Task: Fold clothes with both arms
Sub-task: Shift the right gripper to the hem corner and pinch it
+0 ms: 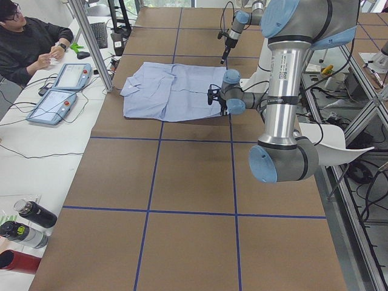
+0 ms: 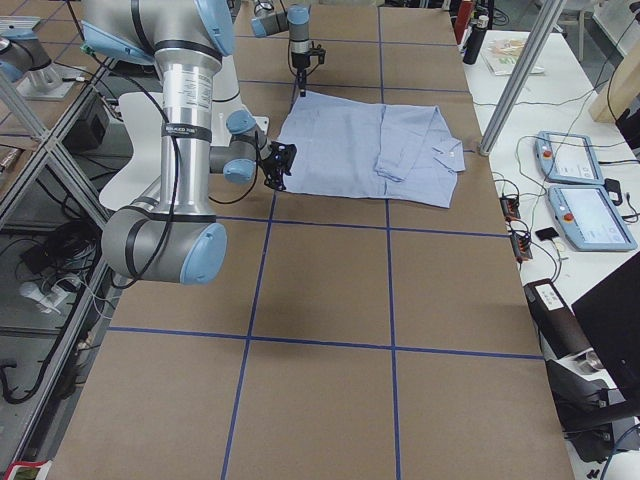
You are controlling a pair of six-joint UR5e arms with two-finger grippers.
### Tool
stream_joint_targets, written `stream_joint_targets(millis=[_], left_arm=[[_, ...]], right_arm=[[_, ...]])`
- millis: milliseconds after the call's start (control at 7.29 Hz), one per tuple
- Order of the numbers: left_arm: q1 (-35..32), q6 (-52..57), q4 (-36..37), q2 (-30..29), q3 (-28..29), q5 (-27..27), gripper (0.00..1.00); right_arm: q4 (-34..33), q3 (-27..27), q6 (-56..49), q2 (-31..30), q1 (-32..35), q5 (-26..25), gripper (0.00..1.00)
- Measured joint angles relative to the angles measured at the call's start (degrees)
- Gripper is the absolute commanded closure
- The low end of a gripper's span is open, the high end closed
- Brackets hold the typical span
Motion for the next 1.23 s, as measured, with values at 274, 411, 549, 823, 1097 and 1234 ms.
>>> stream_joint_targets(millis=[274, 411, 549, 823, 1097, 1234], left_arm=[[-0.1, 0.0, 0.0, 0.1, -0.1, 0.1, 1.0], [0.0, 0.0, 0.0, 0.1, -0.2, 0.1, 1.0], [0.0, 0.0, 0.0, 0.2, -0.2, 0.1, 1.0], [-0.1, 0.0, 0.0, 0.2, -0.3, 0.1, 1.0], [-0.1, 0.0, 0.0, 0.2, -0.5, 0.1, 1.0], [-0.1, 0.0, 0.0, 0.2, -0.6, 0.1, 1.0]], right_arm=[[0.0, -0.9, 1.7, 0.3, -2.5, -3.6, 0.48], [-0.1, -1.1, 2.0, 0.3, -3.2, -4.7, 0.51], [-0.1, -1.4, 2.0, 0.3, -3.7, -5.4, 0.52], [-0.3, -2.5, 2.1, 0.6, -4.5, -6.8, 0.54], [-0.5, -3.1, 2.1, 1.3, -4.8, -7.2, 0.58], [-0.6, -3.5, 2.1, 2.0, -4.8, -7.3, 0.59]])
